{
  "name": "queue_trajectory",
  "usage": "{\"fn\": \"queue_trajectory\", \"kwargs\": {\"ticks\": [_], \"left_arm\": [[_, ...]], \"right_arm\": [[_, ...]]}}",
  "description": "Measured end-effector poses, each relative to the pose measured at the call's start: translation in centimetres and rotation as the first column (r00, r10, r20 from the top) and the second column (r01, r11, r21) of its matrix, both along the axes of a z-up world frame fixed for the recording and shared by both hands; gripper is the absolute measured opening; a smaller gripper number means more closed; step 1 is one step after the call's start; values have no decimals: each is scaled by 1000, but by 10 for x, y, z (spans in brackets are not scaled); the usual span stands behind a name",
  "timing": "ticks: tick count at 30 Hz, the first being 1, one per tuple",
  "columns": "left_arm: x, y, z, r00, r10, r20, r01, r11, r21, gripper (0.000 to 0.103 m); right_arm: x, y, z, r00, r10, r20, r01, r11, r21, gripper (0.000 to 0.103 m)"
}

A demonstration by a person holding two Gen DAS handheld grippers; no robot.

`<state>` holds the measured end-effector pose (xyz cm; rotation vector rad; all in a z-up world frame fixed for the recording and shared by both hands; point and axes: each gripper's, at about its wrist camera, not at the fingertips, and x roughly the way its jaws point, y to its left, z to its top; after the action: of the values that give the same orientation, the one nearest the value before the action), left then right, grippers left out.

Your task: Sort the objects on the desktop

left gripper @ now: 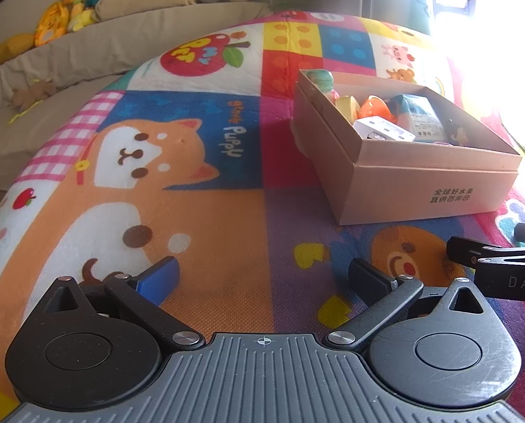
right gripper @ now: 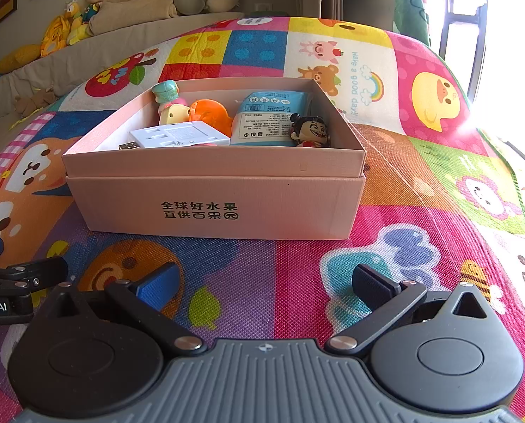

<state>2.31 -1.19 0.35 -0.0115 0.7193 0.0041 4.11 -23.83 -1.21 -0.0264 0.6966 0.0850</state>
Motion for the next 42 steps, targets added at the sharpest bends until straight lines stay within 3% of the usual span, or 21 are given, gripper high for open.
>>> {"fn": "queue_trajectory", "kwargs": {"ticks": [42], "left_arm": [[0, 0, 0, 1000, -1, -1, 1, 1000, 3, 103]], "right_arm": [[0, -1, 1, 1000, 0, 0, 0, 1000, 0, 103]]}}
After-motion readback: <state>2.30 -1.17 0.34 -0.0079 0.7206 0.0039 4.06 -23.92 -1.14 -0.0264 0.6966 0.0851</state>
